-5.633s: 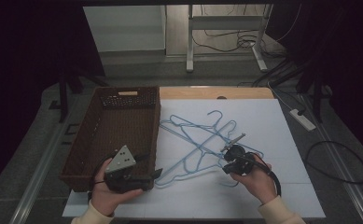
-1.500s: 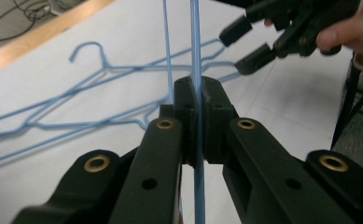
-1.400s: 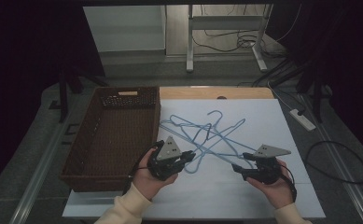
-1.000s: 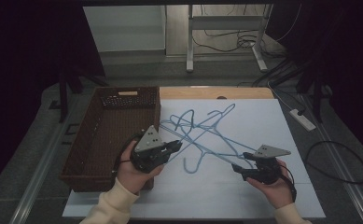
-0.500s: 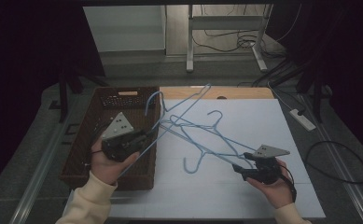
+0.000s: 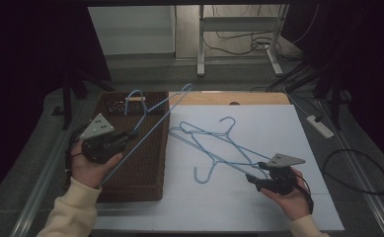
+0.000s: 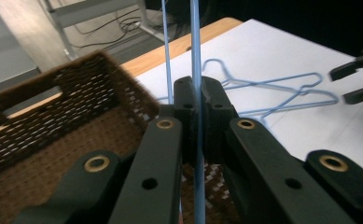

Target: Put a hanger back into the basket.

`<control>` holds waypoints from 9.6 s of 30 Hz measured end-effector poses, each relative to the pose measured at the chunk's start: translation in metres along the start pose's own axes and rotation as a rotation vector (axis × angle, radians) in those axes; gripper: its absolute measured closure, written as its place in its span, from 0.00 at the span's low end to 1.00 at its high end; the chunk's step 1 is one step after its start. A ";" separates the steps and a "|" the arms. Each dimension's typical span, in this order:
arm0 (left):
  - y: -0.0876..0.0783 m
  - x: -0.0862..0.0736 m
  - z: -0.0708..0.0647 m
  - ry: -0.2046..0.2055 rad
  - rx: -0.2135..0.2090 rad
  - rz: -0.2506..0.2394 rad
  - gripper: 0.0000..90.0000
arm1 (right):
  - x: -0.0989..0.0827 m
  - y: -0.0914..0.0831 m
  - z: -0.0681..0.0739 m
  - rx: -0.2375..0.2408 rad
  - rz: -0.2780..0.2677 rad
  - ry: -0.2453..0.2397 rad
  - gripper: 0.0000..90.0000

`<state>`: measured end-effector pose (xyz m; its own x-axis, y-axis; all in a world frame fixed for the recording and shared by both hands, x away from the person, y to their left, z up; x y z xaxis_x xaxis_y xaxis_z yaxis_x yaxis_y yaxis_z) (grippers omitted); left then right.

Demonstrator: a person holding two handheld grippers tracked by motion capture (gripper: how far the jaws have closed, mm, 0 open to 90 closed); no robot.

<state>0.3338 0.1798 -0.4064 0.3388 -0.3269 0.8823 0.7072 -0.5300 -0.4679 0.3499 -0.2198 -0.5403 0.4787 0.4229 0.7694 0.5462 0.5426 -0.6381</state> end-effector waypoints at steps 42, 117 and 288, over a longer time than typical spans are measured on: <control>0.028 -0.084 0.068 -0.071 0.038 0.229 0.96 | -0.004 0.004 0.000 -0.004 0.029 -0.015 0.36; 0.000 -0.073 0.081 -0.127 0.150 0.195 0.40 | -0.006 0.007 0.002 -0.006 0.046 -0.025 0.36; 0.030 -0.071 -0.074 0.020 -0.183 0.073 0.39 | -0.076 -0.040 -0.046 -0.184 0.476 0.155 1.00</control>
<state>0.2849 0.1289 -0.4865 0.3708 -0.3843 0.8455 0.5560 -0.6374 -0.5335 0.3236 -0.3066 -0.5745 0.7912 0.4718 0.3891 0.3485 0.1750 -0.9208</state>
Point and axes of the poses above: each handheld gripper's, and its own axes: y roughly forward along the jaws, x roughly out of its top, z roughly to its left, the point moved 9 cm from there along y, roughly forward along the jaws, and after that the axes turned 3 degrees about y, right-handed, at the moved point
